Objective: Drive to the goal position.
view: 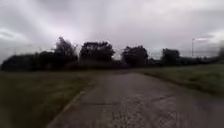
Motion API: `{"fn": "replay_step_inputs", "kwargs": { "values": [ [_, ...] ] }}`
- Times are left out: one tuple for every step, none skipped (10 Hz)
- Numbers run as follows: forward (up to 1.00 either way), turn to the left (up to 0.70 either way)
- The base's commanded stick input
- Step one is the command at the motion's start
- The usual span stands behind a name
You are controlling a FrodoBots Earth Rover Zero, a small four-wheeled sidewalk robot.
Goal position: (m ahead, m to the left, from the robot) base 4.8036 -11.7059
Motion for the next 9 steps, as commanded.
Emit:
{"fn": "replay_step_inputs", "kwargs": {
  "values": [
    [0.7, 0.0],
    [0.7, 0.0],
    [0.7, 0.0],
    [0.7, 0.0],
    [0.7, -0.06],
    [0.7, -0.21],
    [0.7, -0.35],
    [0.7, -0.35],
    [0.7, -0.35]
  ]
}}
